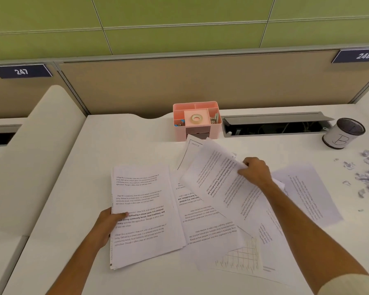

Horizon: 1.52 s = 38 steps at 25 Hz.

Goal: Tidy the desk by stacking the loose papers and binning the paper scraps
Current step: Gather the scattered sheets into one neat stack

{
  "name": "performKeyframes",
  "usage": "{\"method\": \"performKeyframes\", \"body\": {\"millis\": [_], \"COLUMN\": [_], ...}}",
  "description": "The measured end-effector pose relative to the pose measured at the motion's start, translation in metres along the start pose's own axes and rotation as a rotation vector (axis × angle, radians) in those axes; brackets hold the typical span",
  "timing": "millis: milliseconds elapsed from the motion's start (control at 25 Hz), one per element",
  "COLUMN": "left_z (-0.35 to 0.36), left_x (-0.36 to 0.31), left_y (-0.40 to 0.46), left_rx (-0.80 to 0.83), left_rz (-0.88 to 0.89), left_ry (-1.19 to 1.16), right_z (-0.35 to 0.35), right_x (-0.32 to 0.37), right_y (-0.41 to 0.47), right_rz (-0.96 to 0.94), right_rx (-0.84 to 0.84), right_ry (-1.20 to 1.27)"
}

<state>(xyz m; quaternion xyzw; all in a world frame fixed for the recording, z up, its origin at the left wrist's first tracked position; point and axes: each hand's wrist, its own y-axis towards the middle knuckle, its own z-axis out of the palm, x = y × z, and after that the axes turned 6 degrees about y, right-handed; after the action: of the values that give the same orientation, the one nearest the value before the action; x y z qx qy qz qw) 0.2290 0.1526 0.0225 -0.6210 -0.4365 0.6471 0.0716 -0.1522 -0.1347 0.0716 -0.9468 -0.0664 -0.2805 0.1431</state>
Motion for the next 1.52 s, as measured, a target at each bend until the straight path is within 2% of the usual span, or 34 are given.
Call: {"method": "performKeyframes", "body": {"millis": [80,280,560,760,880,1000,1160,1320,1440,1520], "left_z": [0.002,0.005,0.004,0.005,0.006,0.008,0.009,0.007,0.006,0.005], "left_x": [0.001,0.002,0.005,0.006,0.005,0.001,-0.004,-0.006,-0.005,-0.005], "left_y": [0.0,-0.002,-0.004,-0.009,-0.012,-0.016,-0.021,-0.026,-0.023,-0.023], "left_rx": [-0.02,-0.055,-0.051,-0.026,-0.015,-0.018,-0.01,0.093,0.133,0.131], "left_rz": [0.011,0.014,0.012,-0.003,-0.007,-0.005,-0.039,-0.018,-0.009,-0.037], "left_ry": [0.0,0.0,-0.009,-0.053,-0.079,-0.11,-0.198,-0.279,-0.304,-0.268], "right_z": [-0.016,-0.051,-0.105,-0.135,-0.134,-0.109,-0.02,0.07,0.106,0.109], "right_x": [0.007,0.026,0.073,0.126,0.152,0.164,0.156,0.136,0.129,0.137], "right_y": [-0.006,-0.024,-0.057,-0.08,-0.089,-0.085,-0.08,-0.092,-0.101,-0.103], "right_rz": [-0.053,-0.169,-0.384,-0.462,-0.493,-0.382,-0.024,0.302,0.4,0.398], "right_rx": [-0.009,-0.166,-0.297,-0.334,-0.206,-0.011,0.202,0.386,0.401,0.415], "right_ry": [0.002,0.015,0.096,0.511,0.921,1.277,1.444,1.341,1.261,1.254]}}
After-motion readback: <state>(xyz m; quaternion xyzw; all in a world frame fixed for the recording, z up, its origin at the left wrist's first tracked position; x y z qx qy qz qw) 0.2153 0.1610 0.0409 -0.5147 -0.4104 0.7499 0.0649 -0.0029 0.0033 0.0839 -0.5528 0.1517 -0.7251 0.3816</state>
